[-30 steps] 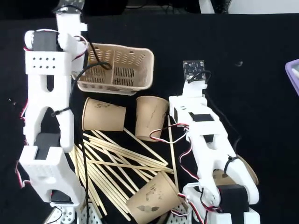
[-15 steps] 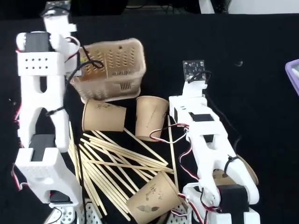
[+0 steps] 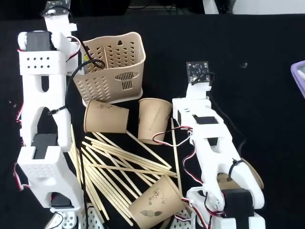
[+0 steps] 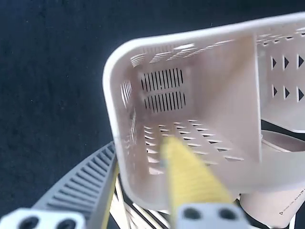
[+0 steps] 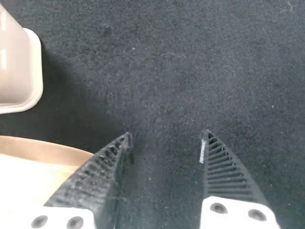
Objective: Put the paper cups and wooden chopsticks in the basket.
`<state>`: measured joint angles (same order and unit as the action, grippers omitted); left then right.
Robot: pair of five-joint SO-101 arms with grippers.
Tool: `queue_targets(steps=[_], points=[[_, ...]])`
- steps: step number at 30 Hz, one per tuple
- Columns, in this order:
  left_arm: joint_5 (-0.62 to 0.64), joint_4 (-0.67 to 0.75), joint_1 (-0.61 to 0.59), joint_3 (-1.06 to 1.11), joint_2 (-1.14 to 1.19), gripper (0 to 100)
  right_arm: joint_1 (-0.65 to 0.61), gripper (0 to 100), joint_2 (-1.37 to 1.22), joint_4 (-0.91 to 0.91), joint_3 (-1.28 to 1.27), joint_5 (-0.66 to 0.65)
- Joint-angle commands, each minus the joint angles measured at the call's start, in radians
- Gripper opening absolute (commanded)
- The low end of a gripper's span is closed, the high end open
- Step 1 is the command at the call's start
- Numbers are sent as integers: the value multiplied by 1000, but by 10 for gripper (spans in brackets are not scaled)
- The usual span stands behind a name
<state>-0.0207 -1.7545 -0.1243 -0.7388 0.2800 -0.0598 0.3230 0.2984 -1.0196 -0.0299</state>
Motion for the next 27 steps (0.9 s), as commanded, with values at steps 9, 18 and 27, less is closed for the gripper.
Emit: queue_targets(steps=[9,18,27], points=[[157,-6,94,65,-172,30,-9,219,4,-17,7,-11],[155,-5,71,246,-239,30,-9,219,4,-17,7,-11],[86,-2,22,240,-244,163,-6,219,10,-11,5,-11]])
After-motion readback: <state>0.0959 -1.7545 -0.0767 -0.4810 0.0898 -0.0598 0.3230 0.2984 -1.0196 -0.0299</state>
